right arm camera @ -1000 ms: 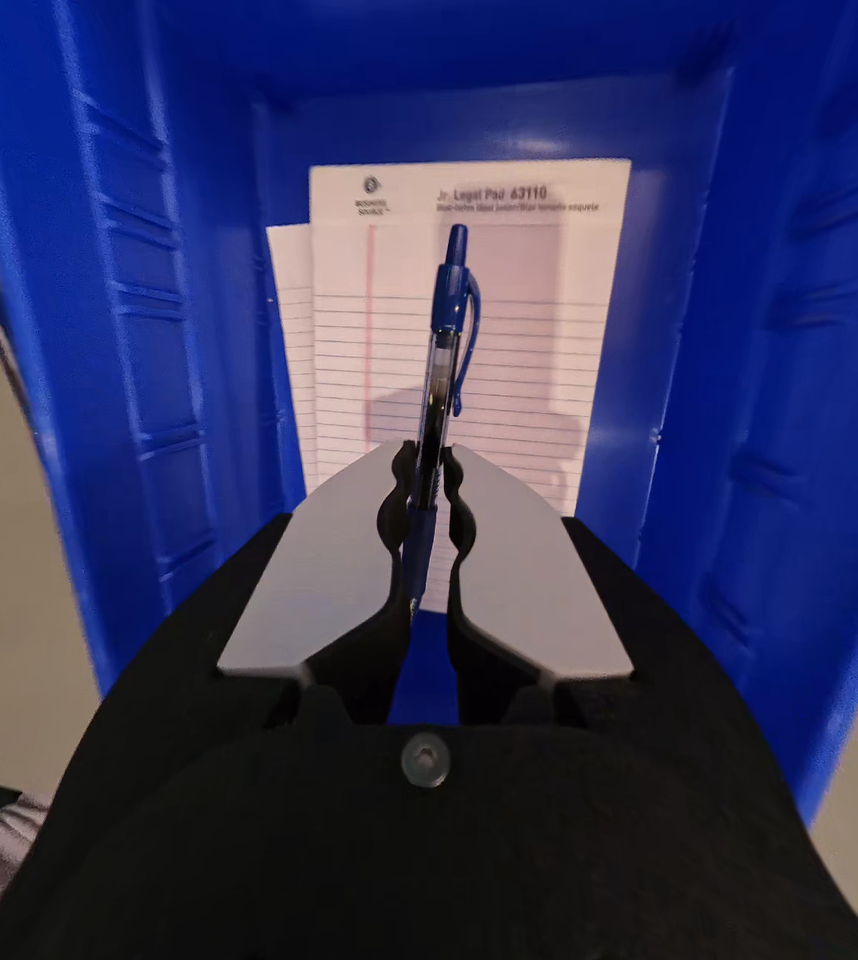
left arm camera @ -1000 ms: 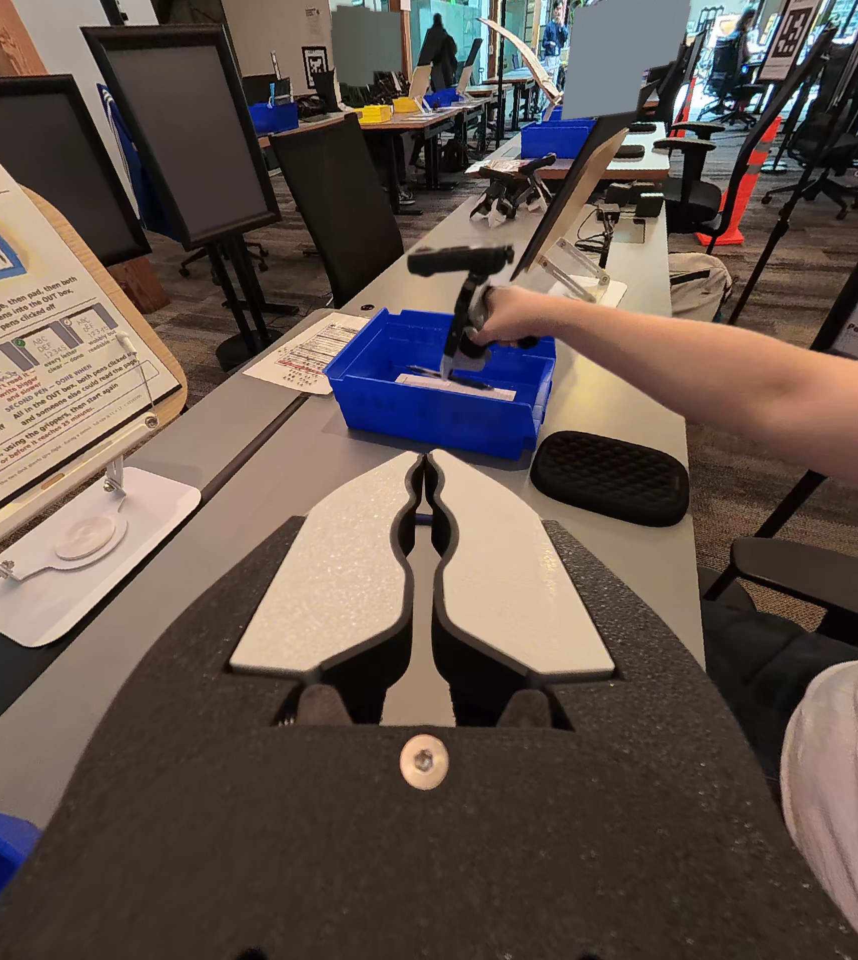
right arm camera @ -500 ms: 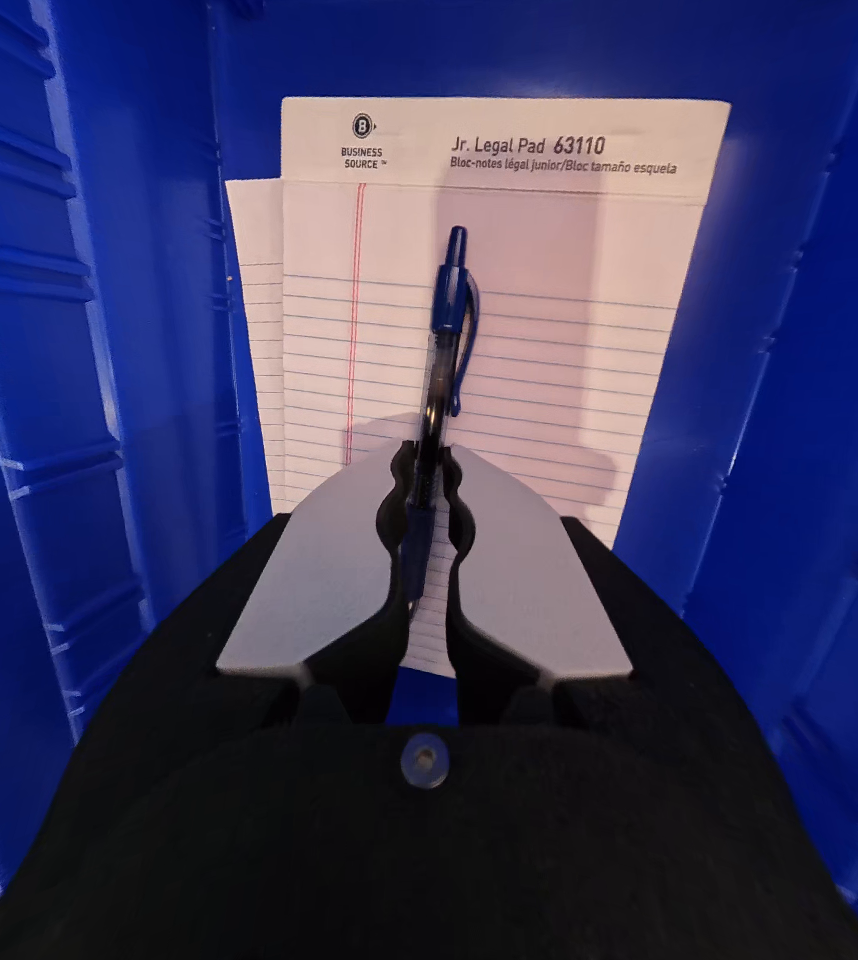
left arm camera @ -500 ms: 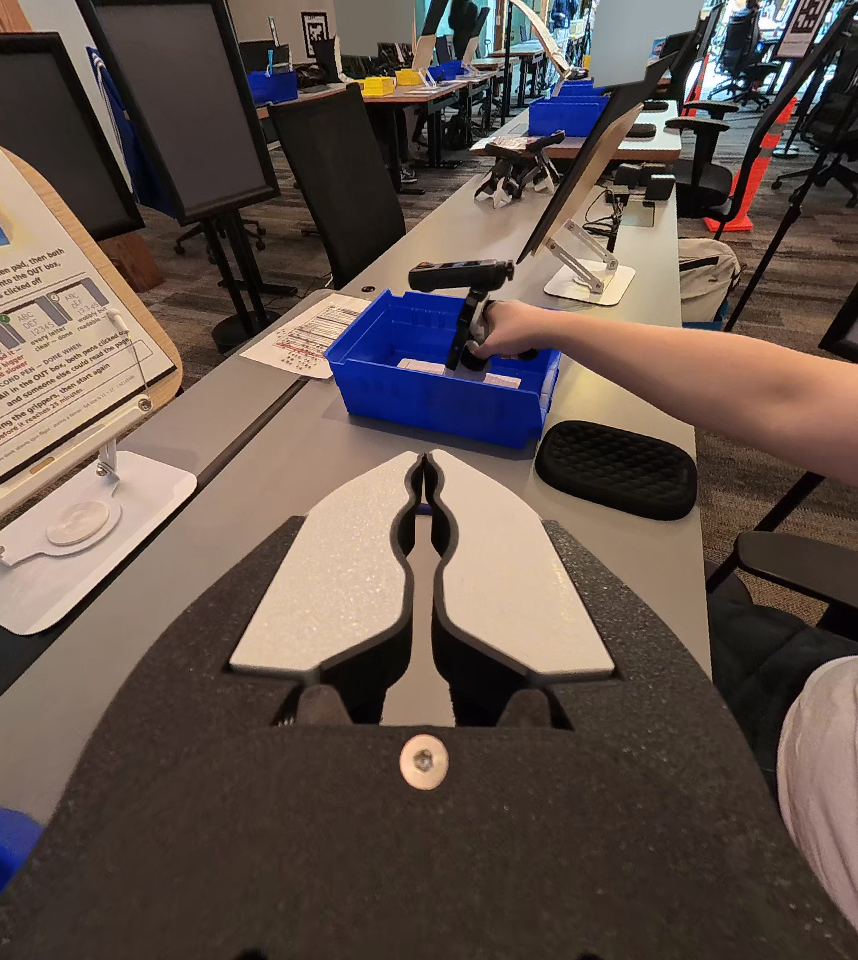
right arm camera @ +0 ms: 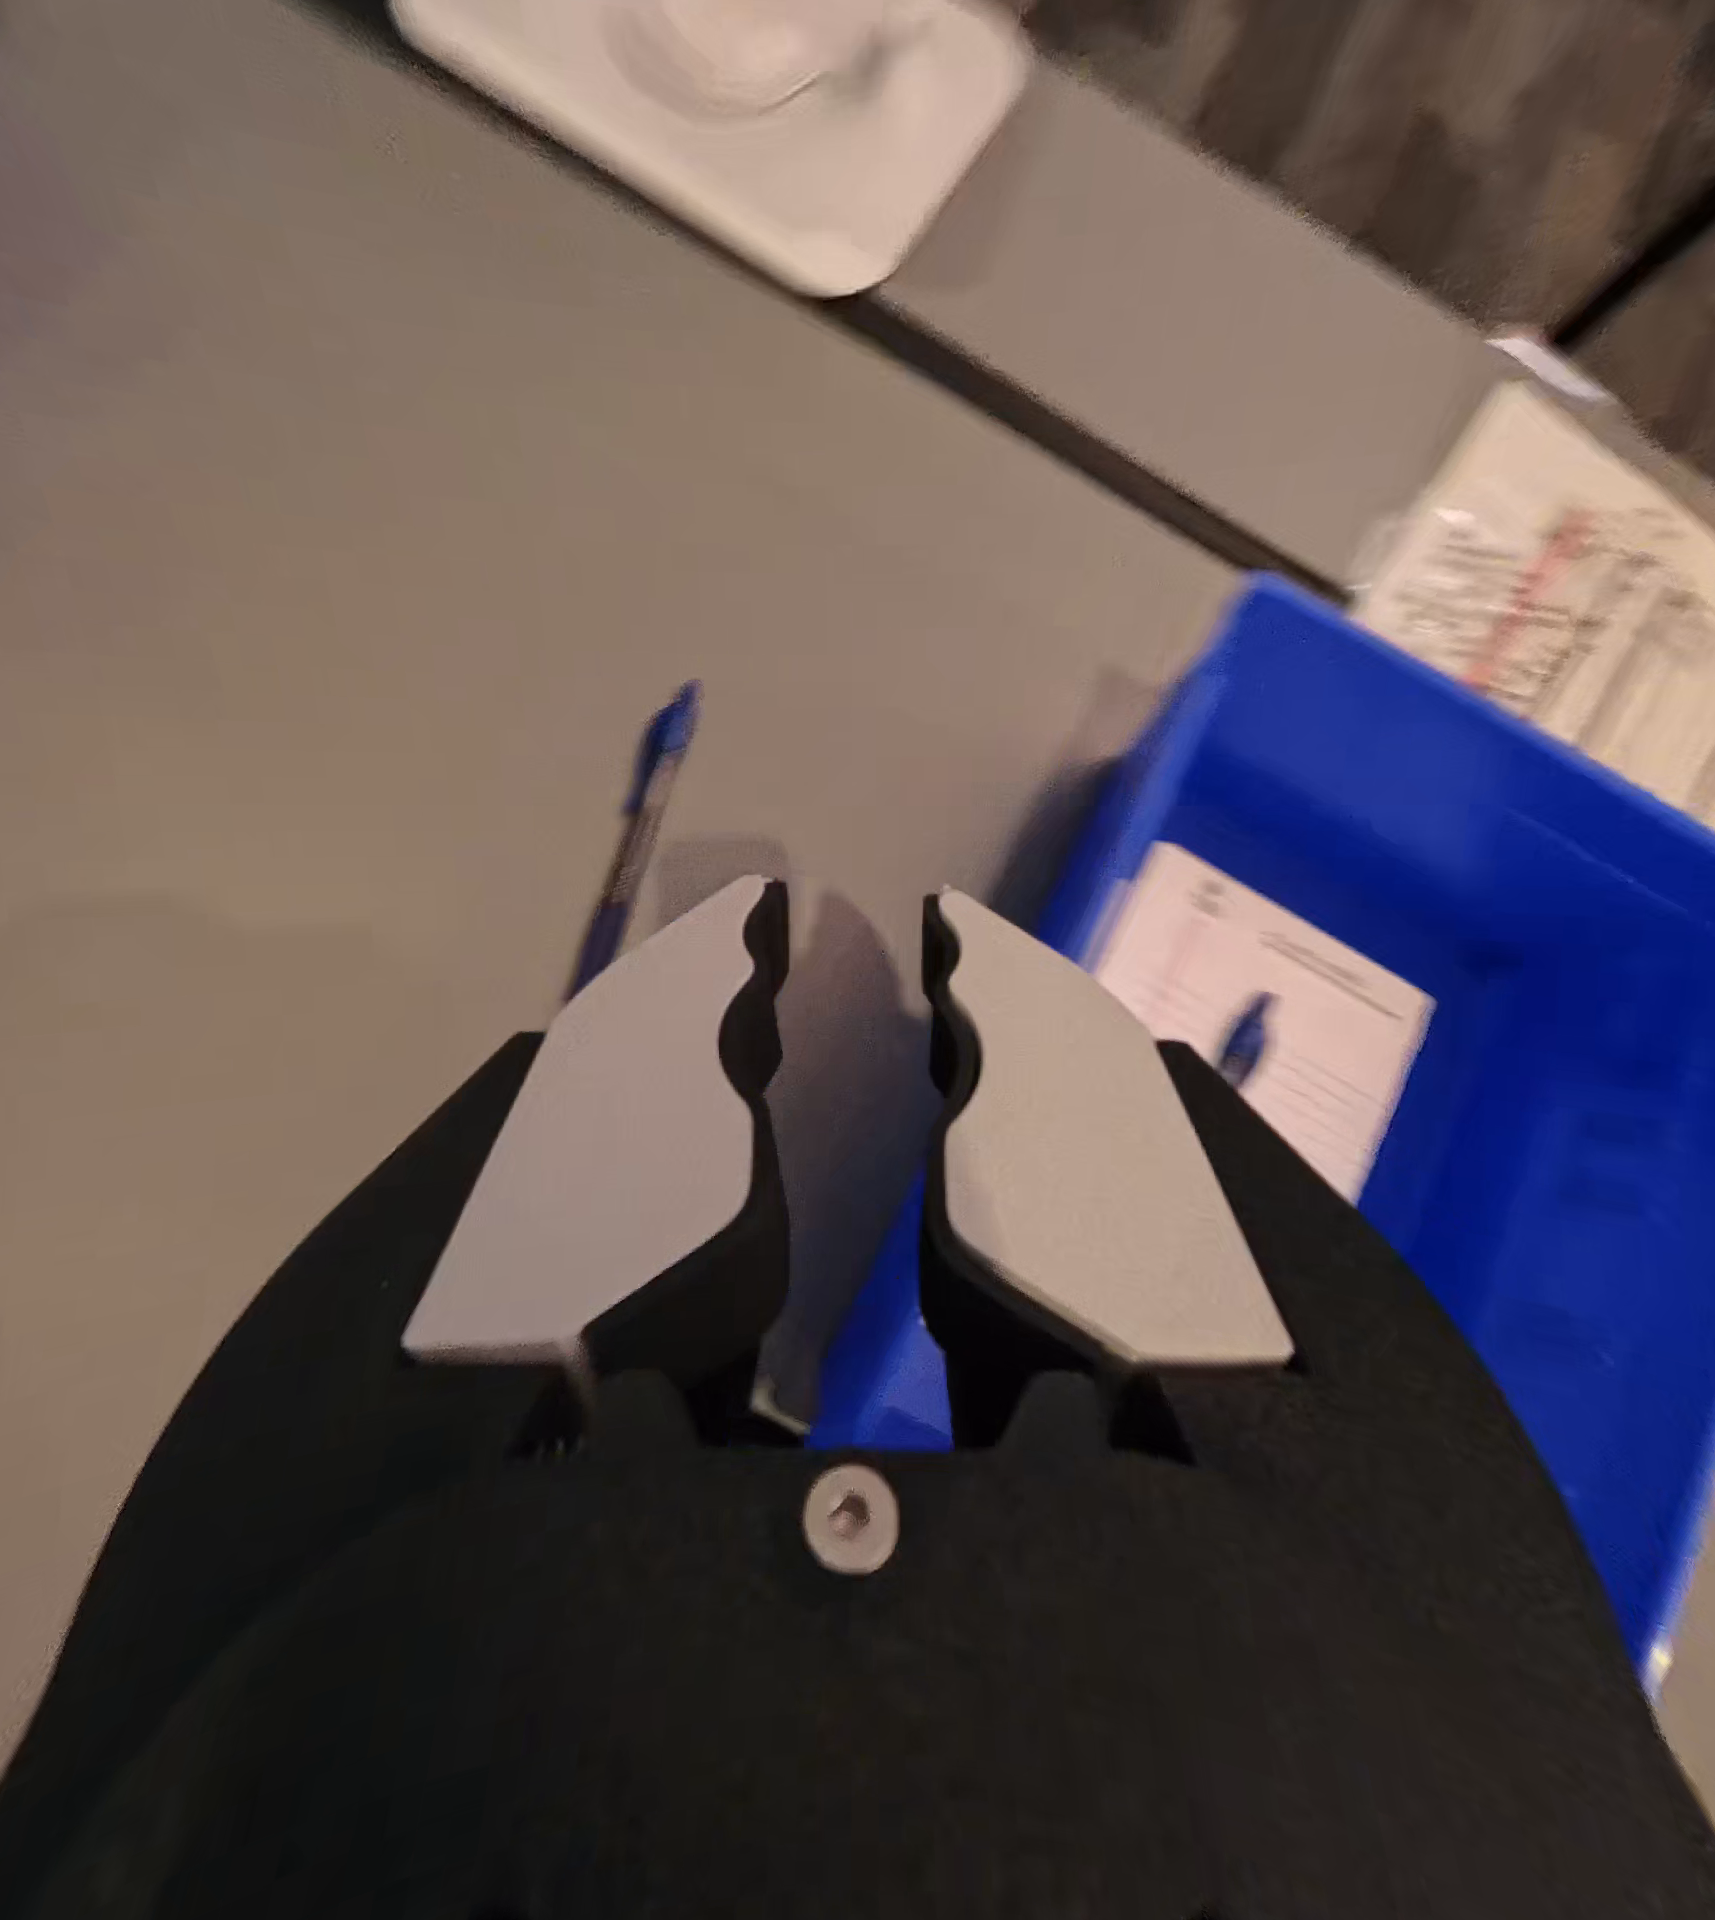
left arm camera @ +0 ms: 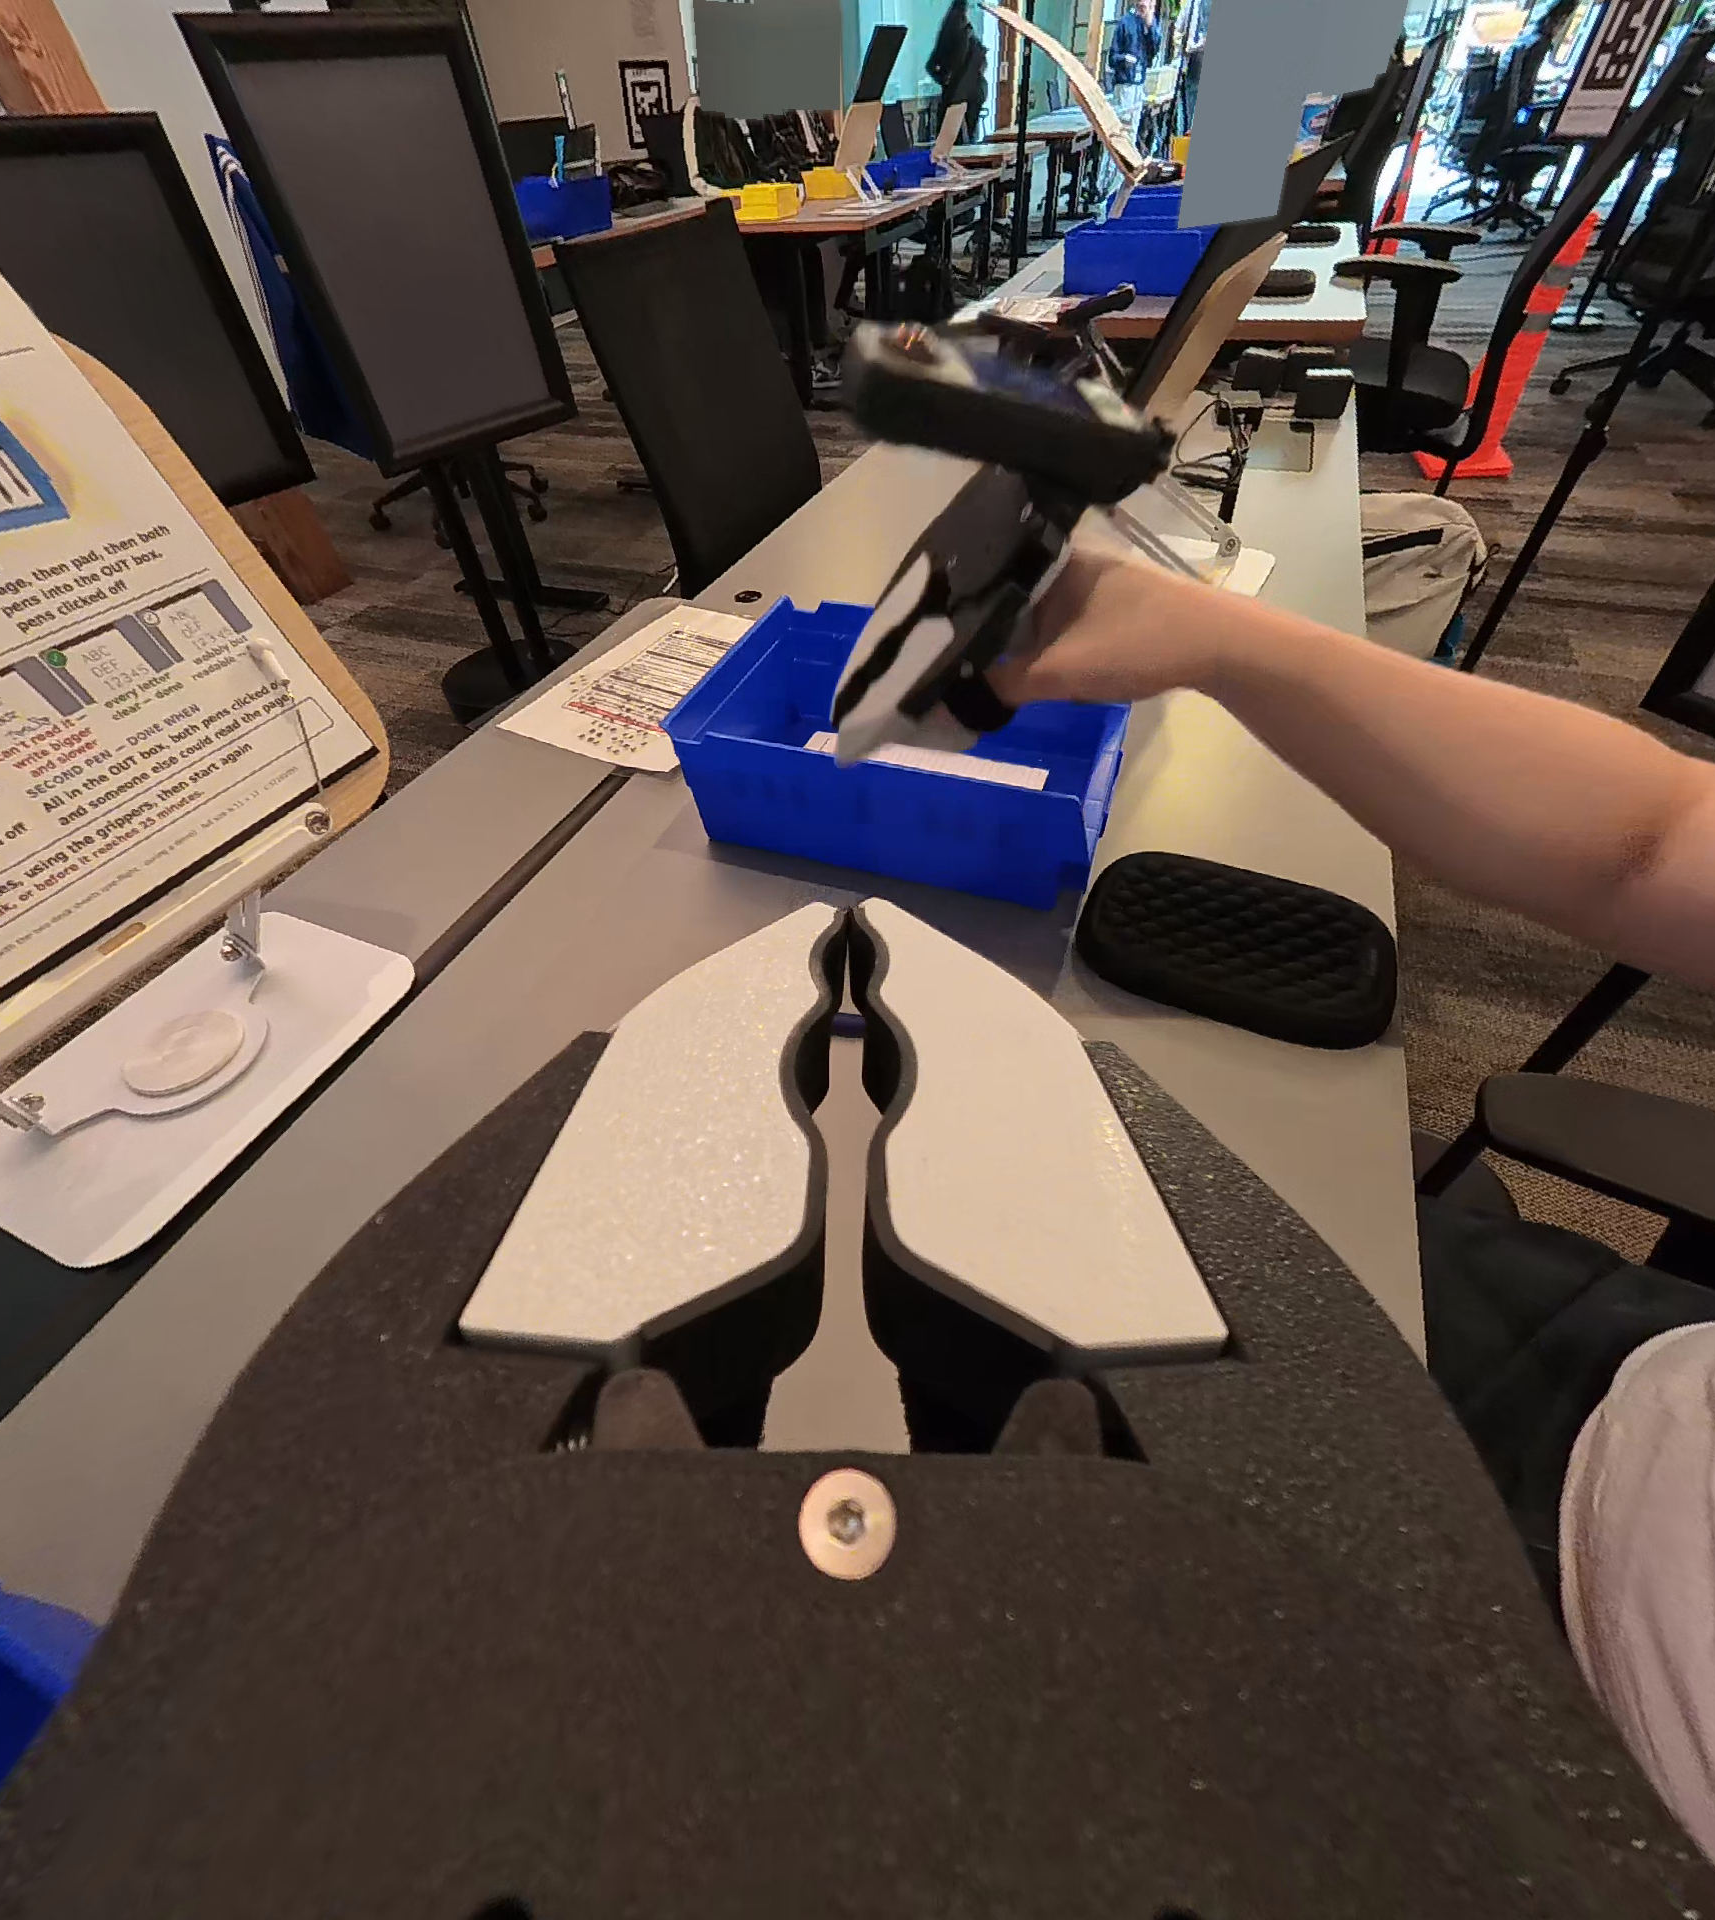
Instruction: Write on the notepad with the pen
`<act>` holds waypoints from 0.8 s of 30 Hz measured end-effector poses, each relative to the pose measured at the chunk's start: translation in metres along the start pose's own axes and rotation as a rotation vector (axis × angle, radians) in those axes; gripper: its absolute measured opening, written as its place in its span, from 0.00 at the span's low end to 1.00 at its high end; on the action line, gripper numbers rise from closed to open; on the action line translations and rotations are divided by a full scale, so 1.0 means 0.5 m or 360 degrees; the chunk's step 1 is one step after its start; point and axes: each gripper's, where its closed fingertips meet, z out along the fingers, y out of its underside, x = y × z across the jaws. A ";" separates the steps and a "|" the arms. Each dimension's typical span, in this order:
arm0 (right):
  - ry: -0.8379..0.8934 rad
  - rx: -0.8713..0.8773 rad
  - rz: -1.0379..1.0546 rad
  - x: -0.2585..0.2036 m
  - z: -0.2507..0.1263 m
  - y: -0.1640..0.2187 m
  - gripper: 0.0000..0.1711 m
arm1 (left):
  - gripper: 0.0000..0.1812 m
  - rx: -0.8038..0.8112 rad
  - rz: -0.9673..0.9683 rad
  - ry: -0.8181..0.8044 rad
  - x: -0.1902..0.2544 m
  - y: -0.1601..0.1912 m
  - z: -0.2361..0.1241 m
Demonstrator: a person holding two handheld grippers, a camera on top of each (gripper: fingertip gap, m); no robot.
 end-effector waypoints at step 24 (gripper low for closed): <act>-0.0349 -0.0616 0.0046 -0.172 0.279 0.114 0.06 | 0.00 0.0007 -0.0004 0.0022 0.001 0.001 -0.011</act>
